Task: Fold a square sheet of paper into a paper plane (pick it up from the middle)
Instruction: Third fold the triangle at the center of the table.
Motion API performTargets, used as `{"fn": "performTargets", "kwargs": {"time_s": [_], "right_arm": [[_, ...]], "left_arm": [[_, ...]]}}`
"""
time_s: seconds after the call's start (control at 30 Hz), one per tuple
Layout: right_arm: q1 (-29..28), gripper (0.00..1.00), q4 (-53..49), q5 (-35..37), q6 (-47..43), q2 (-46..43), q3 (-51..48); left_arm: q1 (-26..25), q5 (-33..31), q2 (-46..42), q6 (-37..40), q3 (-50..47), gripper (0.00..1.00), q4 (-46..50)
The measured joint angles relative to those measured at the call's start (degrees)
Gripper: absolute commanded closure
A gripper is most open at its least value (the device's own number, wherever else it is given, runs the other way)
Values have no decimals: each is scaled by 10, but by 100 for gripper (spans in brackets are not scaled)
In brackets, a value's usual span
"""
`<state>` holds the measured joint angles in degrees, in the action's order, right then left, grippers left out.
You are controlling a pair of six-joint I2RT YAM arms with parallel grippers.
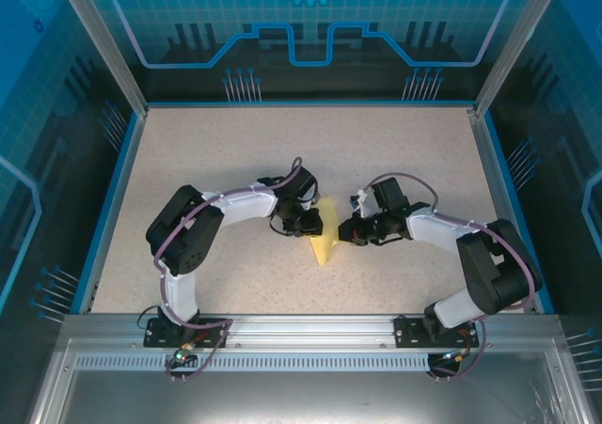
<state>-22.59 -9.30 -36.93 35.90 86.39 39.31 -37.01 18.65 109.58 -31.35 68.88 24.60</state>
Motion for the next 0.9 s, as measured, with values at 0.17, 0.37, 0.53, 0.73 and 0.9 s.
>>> {"fn": "performTargets", "kwargs": {"time_s": [0.17,0.37,0.53,0.73,0.9], "right_arm": [[-3,92,2,0,1,13,9],[-7,92,4,0,2,26,16],[-10,92,4,1,3,39,27],[-17,92,7,2,6,57,42],[-27,92,11,5,9,75,57]], "left_arm": [[21,0,0,14,1,83,14],[51,0,0,28,7,83,22],[56,1,15,35,30,84,21],[57,2,42,45,38,85,21],[58,2,45,46,38,85,21]]}}
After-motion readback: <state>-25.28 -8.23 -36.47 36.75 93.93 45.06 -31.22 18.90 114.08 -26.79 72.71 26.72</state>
